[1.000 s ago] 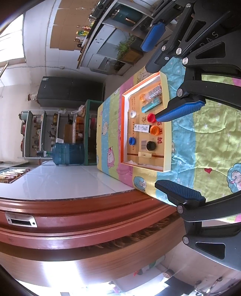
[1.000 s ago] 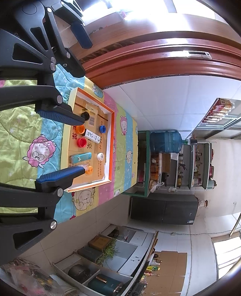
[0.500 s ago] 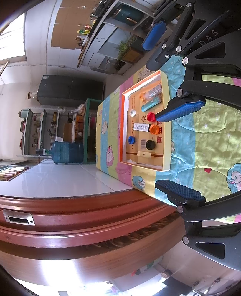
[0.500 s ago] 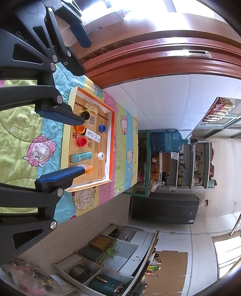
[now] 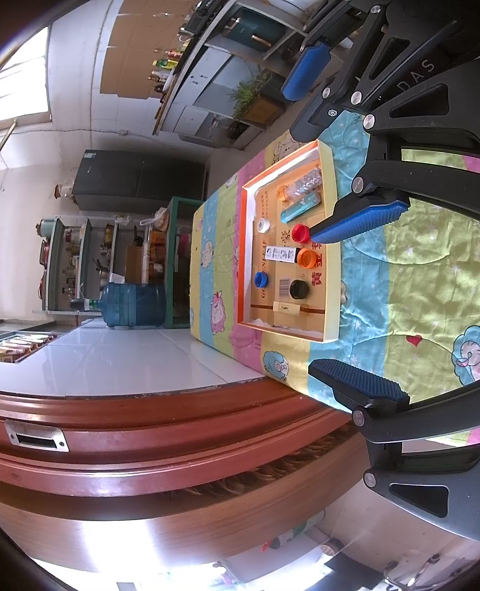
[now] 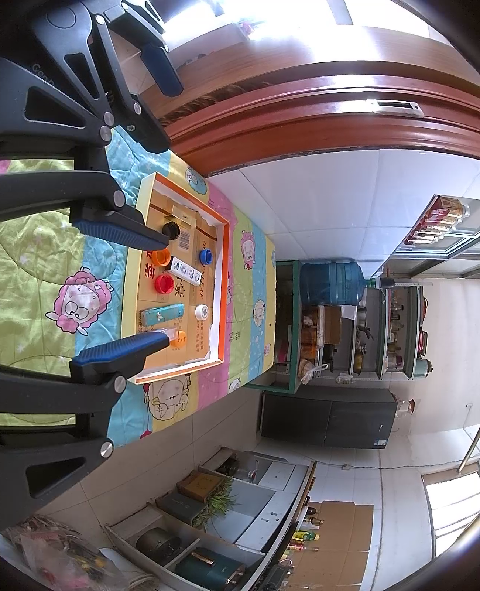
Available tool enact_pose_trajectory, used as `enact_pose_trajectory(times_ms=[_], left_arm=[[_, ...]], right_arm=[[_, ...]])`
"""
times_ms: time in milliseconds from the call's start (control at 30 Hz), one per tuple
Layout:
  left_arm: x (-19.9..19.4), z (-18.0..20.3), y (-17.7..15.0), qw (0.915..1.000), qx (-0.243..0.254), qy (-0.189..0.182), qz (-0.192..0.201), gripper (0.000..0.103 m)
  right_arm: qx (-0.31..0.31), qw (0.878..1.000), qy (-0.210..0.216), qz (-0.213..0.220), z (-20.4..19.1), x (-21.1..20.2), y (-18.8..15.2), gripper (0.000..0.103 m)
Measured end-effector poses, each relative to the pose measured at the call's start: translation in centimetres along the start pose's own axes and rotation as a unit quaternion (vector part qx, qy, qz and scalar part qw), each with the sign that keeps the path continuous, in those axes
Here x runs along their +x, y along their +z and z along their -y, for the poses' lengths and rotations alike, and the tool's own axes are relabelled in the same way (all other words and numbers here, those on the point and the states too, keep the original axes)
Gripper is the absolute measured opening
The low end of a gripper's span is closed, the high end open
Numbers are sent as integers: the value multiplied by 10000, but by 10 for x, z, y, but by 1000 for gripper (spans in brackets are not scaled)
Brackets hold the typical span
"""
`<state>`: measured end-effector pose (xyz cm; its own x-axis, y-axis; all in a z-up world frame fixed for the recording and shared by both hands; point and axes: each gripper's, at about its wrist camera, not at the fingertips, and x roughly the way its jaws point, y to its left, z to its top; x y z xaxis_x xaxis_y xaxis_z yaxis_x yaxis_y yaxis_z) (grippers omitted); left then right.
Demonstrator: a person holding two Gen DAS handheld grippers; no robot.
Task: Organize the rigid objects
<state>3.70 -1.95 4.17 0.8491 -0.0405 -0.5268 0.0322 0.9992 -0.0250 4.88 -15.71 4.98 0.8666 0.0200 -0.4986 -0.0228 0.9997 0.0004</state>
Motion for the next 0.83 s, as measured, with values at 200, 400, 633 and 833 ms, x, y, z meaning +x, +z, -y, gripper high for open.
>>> enact_pose_trajectory(times_ms=[200,400,633,833], left_arm=[[0,-1,0,10000,-22,-18,-10,67],[6,-3,-3,9999,-97,-26,-74,67],[9,-3,-4,9999,-87,-3,-134,67],[9,0,-6,9999,-6,0,-127,67]], right_arm=[[-3,10000,-4,2,0,0,0,46],[-5,10000,7,-22,0,3,-1,46],[-6,10000,20,-47,-1,7,-2,46],[11,10000,25,-63,1,7,-3,46]])
